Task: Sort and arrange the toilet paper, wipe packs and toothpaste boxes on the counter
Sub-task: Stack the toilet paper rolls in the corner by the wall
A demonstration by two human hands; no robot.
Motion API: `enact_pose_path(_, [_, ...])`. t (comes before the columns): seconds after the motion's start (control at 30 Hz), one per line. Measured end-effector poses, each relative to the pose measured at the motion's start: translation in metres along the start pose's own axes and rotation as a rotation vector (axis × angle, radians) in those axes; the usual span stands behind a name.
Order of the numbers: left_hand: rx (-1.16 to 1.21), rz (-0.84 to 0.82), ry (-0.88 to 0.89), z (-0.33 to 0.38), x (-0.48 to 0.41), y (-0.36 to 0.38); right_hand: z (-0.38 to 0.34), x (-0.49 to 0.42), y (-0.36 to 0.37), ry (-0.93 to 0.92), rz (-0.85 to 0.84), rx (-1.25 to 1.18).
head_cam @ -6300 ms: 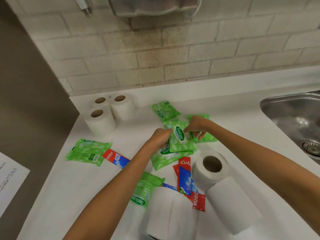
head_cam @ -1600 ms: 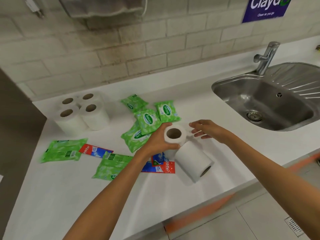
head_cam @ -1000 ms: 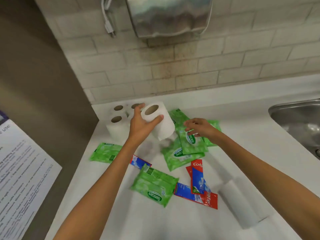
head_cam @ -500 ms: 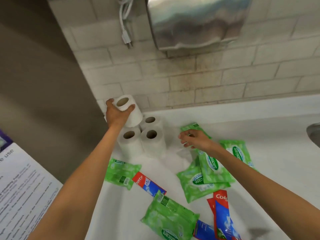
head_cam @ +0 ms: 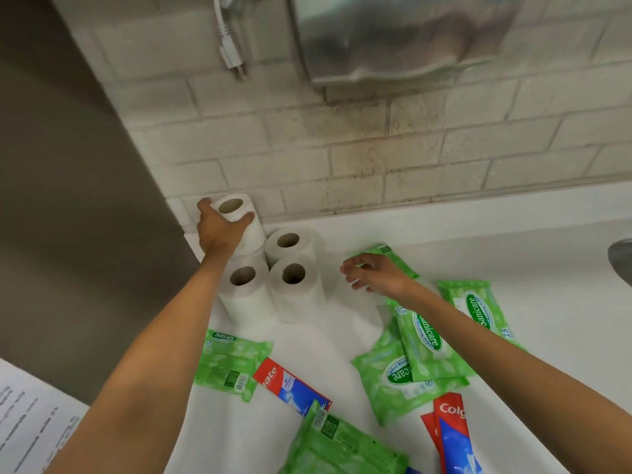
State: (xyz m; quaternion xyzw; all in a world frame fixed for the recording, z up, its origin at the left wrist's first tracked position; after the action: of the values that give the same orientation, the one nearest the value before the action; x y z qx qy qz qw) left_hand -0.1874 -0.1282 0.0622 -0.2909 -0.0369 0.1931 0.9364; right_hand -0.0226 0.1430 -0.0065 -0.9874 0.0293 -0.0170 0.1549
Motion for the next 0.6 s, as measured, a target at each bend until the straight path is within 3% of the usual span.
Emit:
enact_pose_path(0.23, [-0.024, -0.033, -0.027, -0.007, 0.006, 0.012, -0.001, -0.008, 0.007, -0.004, 0.005, -0.007])
enact_pose_path(0.33, [0.003, 0.061, -0.020, -0.005, 0.024, 0.000, -0.002, -0.005, 0.011, 0.001, -0.004, 0.001])
enact_pose_path(0.43, [0.194, 0.140, 0.112, 0.013, 0.068, -0.012, -0.007, 0.003, 0.009, 0.005, -0.002, 0.002])
enact_pose_path(0.6, [0.405, -0.121, 0.204, 0.038, 0.156, 0.011, -0.021, 0.034, -0.010, -0.025, 0.022, 0.009])
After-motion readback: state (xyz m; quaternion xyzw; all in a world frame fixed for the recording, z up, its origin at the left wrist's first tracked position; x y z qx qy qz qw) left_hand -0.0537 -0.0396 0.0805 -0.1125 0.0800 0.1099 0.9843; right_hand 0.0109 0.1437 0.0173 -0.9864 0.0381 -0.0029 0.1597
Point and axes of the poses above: each hand's wrist, its own x-axis away from the middle knuckle, its own y-axis out of the palm, z = x × y, the point moved 9 cm from there along -x, towards the middle knuckle, and after that the axes turned 12 degrees about -y, right-handed, at the moved point
